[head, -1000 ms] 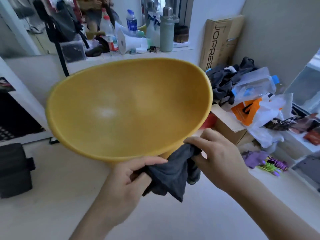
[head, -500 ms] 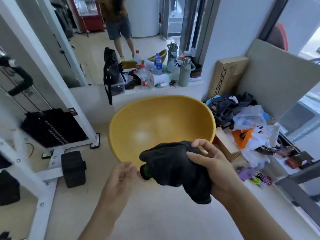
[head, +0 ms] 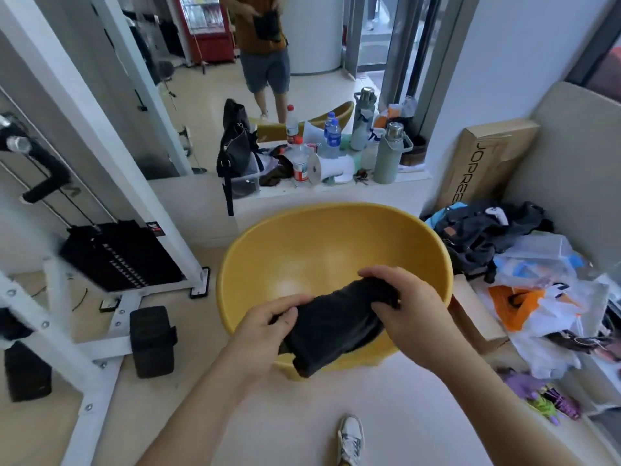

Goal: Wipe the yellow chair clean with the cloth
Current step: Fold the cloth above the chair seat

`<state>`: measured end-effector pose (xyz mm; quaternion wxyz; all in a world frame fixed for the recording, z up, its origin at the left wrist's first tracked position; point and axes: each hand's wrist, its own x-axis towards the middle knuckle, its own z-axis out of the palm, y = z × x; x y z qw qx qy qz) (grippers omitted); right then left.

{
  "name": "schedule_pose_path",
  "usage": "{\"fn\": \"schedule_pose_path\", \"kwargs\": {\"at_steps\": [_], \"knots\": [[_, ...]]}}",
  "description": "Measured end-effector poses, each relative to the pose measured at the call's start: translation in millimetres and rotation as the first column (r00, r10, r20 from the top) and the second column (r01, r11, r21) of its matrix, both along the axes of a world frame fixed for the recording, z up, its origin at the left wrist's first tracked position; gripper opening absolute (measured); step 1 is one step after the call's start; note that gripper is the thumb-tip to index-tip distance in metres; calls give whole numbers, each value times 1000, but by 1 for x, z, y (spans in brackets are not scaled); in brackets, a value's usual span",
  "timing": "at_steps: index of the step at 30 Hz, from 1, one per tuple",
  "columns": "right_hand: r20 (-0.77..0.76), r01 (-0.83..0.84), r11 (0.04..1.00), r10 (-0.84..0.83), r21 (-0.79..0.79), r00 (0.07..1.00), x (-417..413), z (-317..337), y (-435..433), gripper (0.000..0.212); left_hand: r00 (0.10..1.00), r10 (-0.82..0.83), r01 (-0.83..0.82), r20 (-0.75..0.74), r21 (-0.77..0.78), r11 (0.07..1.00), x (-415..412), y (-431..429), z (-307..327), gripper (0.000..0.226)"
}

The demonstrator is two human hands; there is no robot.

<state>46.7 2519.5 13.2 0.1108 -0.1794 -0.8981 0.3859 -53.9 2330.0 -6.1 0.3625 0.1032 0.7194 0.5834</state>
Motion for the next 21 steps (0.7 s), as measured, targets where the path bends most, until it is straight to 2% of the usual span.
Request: {"fn": "schedule_pose_path", "kwargs": {"at_steps": [1, 2, 3, 4, 6, 8, 9, 11, 13, 15, 16, 18, 19, 20, 21], "knots": [[45, -71, 978, 64, 196, 997, -16, -3, 14, 40, 997, -76, 75, -20, -43, 996, -14, 12, -2, 25], [93, -141, 935, 117, 326, 989, -30, -5, 28, 36, 986, -166, 162, -28, -109, 981, -26, 22, -6, 45], [141, -209, 891, 165, 403, 976, -43, -8, 39, 31, 966, -251, 234, -55, -212, 949, -37, 31, -9, 65], [182, -262, 853, 199, 452, 963, -55, -10, 50, 27, 942, -319, 264, -108, -349, 899, -47, 40, -11, 75], [261, -339, 789, 233, 512, 937, -80, -15, 72, 21, 878, -396, 177, -268, -588, 790, -69, 59, -13, 70], [297, -395, 776, 278, 492, 914, -105, -20, 92, 19, 774, -482, 41, -412, -726, 687, -91, 73, -11, 54], [304, -414, 817, 308, 400, 901, -117, -20, 101, 16, 730, -511, -13, -454, -757, 654, -104, 76, -11, 48], [278, -390, 917, 356, 81, 892, -147, -22, 118, 9, 703, -474, -62, -530, -710, 702, -139, 81, -10, 39], [162, -280, 930, 322, -239, 933, -179, -27, 129, 5, 809, -316, 1, -496, -537, 844, -179, 83, -4, 32], [39, -121, 874, 158, -471, 987, -214, -35, 130, 10, 926, -184, 75, -328, -317, 945, -216, 87, 3, 30], [20, -28, 797, 51, -603, 999, -233, -41, 127, 14, 958, -136, 76, -254, -230, 970, -234, 89, 3, 31], [77, 118, 506, -102, -854, 992, -275, -59, 122, 26, 989, -5, -9, -145, -96, 995, -272, 97, -5, 37], [122, 154, 347, -110, -925, 986, -295, -70, 120, 33, 992, 73, -78, -104, -49, 996, -292, 104, -13, 40], [159, 171, 251, -69, -953, 985, -316, -82, 118, 41, 986, 148, -151, -77, -24, 988, -314, 111, -22, 43], [186, 184, 226, -14, -956, 982, -336, -98, 115, 46, 976, 205, -207, -80, -23, 978, -339, 119, -35, 44]]}}
